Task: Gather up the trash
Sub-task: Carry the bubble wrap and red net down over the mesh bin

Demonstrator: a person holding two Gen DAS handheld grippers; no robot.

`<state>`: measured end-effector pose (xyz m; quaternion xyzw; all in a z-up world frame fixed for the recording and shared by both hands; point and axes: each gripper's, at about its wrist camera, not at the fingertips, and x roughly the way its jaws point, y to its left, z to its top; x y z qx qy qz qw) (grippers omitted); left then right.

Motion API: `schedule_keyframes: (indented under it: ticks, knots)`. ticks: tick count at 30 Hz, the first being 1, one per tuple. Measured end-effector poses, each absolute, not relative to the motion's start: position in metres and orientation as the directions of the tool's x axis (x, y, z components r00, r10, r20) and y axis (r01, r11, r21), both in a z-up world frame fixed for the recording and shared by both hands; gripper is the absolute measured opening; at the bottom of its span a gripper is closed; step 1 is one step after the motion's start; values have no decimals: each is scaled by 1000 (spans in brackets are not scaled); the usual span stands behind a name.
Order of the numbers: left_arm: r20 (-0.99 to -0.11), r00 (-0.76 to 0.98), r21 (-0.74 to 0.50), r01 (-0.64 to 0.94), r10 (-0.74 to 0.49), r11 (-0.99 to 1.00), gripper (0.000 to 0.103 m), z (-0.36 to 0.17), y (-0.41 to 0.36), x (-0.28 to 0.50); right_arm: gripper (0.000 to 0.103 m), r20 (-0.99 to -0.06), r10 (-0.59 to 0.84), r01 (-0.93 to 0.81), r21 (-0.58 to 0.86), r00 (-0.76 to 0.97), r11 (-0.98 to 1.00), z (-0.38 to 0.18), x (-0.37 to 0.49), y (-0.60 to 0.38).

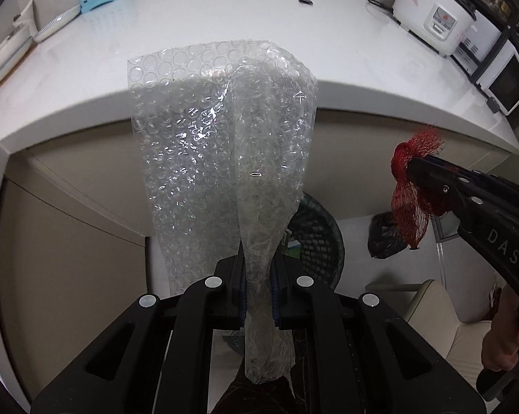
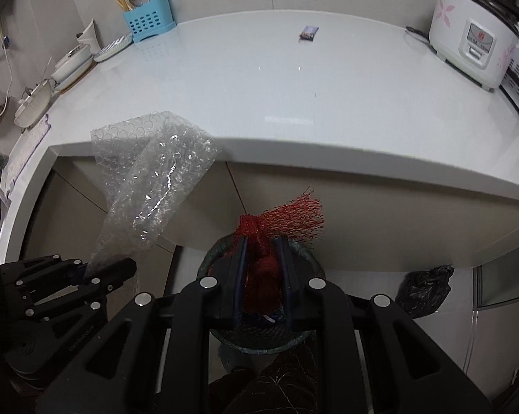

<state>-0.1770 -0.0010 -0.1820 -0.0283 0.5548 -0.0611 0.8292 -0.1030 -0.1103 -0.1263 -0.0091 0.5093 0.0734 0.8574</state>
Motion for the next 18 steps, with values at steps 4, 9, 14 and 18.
schedule_keyframes:
  ticks: [4,9,14,18]
  knots:
    - [-916,373,-129,71,-147,989,9,-203,-6,-175,16,-893,125,-133,73,433,988,-155,-104,-115]
    - [-927,336,-153,57,-163,987,9,-238,-9,-171,17,-913,144,-144,96,381,985,-194,-101,-116]
    - [-950,268,-153,48,-160,987,9,-278,-12,-161,17,-931,166,-159,119,326,980,-227,-96,-115]
    - [-961,228,-147,44,-153,988,9,-300,-13,-151,18,-946,177,-168,135,271,976,-258,-92,-113]
